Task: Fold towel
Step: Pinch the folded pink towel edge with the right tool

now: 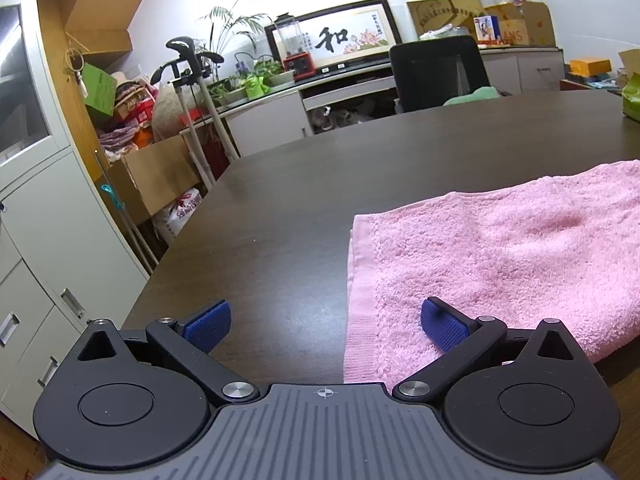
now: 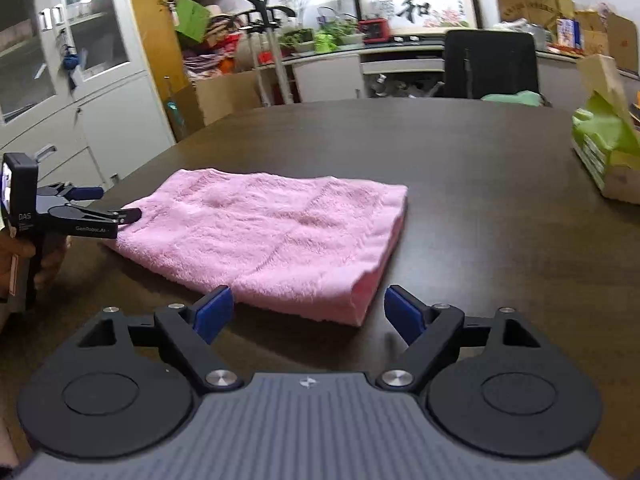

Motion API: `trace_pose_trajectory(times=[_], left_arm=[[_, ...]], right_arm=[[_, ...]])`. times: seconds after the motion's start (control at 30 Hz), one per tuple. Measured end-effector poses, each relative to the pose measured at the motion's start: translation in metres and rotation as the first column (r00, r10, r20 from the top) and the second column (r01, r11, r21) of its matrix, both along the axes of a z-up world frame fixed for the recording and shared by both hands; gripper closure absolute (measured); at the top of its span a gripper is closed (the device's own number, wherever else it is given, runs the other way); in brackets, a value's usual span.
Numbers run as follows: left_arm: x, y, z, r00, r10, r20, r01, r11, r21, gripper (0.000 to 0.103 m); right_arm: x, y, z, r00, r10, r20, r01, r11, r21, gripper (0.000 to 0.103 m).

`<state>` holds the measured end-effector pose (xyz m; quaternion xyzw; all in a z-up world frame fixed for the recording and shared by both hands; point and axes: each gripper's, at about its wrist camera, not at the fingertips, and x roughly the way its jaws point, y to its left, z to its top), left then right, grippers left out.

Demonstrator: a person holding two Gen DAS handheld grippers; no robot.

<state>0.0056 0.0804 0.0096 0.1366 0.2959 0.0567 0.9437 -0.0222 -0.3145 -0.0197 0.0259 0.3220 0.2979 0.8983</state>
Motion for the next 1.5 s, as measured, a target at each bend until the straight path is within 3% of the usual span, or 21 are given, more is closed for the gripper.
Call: trace_pose_trajectory(times=[0.2, 0.4, 0.73, 0.8, 0.87, 0.97, 1.07, 1.13, 1.23, 1.3, 1.5], left_arm=[[0.001, 0.002, 0.000, 1.000, 0.000, -0.003, 0.000, 1.000, -0.006, 0.000], [0.002, 0.001, -0.001, 1.000, 0.002, -0.004, -0.002, 1.000, -0.005, 0.000], [0.001, 0.004, -0.002, 1.000, 0.004, -0.007, -0.004, 1.000, -0.006, 0.000], [0.000, 0.003, -0.004, 1.000, 0.004, -0.007, -0.004, 1.000, -0.008, 0.000], [-0.001, 0.004, -0.004, 1.000, 0.004, -0.008, -0.004, 1.000, -0.009, 0.000], [-0.001, 0.002, -0.005, 1.000, 0.007, -0.008, -0.007, 1.000, -0.007, 0.000], [-0.001, 0.001, -0.005, 1.000, 0.009, -0.007, -0.009, 1.000, -0.002, 0.000], [-0.001, 0.001, -0.005, 1.000, 0.009, -0.007, -0.009, 1.000, -0.003, 0.000], [-0.001, -0.006, -0.006, 1.000, 0.009, -0.009, -0.009, 1.000, -0.007, 0.000], [-0.001, -0.005, -0.006, 1.000, 0.010, -0.010, -0.010, 1.000, -0.009, 0.000], [-0.003, -0.010, -0.006, 1.000, 0.018, -0.012, -0.018, 1.000, -0.010, 0.000]], right_arm=[[0.008, 0.004, -0.001, 0.989, 0.145, -0.037, -0.144, 0.989, 0.041, 0.015], [0.002, -0.009, -0.002, 0.954, 0.287, -0.090, -0.277, 0.955, 0.108, 0.012], [0.000, -0.016, 0.006, 0.952, 0.270, -0.147, -0.253, 0.960, 0.125, 0.014], [-0.001, -0.014, 0.008, 0.960, 0.229, -0.159, -0.214, 0.971, 0.105, 0.022], [-0.003, -0.013, 0.009, 0.971, 0.174, -0.166, -0.165, 0.984, 0.068, 0.053], [-0.002, -0.018, 0.011, 0.981, 0.065, -0.180, -0.066, 0.998, 0.003, 0.086], [-0.003, -0.018, 0.011, 0.984, 0.033, -0.174, -0.038, 0.999, -0.027, 0.086], [-0.009, -0.007, 0.013, 0.990, 0.024, -0.137, -0.038, 0.994, -0.103, 0.087], [-0.014, 0.003, 0.016, 0.994, 0.007, -0.111, -0.029, 0.980, -0.196, 0.096], [-0.018, 0.008, 0.019, 0.994, 0.020, -0.109, -0.046, 0.970, -0.240, 0.098], [-0.022, -0.003, 0.022, 0.992, -0.015, -0.122, -0.023, 0.952, -0.306, 0.101]])
